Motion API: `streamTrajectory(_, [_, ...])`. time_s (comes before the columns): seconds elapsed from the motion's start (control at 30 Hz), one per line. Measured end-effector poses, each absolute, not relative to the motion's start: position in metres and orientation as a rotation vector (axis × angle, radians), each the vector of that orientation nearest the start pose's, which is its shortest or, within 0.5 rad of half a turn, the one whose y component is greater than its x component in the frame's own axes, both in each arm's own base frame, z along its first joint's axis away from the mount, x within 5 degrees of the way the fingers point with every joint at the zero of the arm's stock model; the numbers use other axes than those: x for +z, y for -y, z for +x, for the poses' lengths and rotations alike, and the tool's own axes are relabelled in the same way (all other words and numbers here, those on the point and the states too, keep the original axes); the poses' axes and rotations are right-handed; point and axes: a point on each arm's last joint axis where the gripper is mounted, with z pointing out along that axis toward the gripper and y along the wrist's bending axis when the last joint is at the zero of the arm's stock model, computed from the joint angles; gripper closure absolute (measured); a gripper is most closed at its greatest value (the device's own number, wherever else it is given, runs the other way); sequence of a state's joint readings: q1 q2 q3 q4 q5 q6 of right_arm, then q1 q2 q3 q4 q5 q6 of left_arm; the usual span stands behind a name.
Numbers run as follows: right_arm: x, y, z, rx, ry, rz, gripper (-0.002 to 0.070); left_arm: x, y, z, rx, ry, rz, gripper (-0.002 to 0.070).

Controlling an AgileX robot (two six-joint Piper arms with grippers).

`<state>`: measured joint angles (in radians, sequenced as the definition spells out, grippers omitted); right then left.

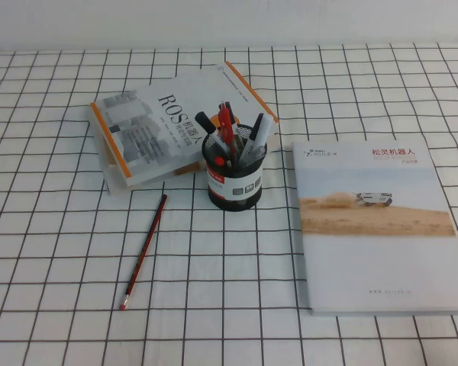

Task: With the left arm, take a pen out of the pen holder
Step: 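Take a marker out of the pen holder and lay it on the table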

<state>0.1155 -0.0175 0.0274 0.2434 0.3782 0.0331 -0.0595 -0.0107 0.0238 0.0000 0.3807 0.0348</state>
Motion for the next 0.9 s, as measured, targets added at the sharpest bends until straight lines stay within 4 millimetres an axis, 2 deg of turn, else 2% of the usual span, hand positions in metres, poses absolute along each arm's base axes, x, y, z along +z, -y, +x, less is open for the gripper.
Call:
streamTrajectory(0.2, [0.172,-0.014,0.051,0.342,-1.873,0.073,0.0689,0.177,0.005,0.054,-0.098,-1.817,0.028,0.0675])
streamTrajectory(0.4, [0.172,-0.014,0.051,0.342,-1.873,0.073,0.0688,0.194,0.007,0.056,-0.319,-1.629,-0.174,0.0675])
streamTrajectory(0.57, [0.172,-0.014,0.051,0.342,-1.873,0.073,0.0688,0.203,0.005,0.056,-0.346,-1.525,-0.223,0.0675])
streamTrajectory(0.8, [0.172,-0.014,0.051,0.342,-1.873,0.073,0.0689,0.204,0.004,0.057,-0.368,-1.517,-0.248,0.0675])
streamTrajectory(0.9, [0.172,-0.014,0.051,0.342,-1.873,0.073,0.0689,0.218,0.006,0.062,-0.374,-1.566,-0.248,0.0675])
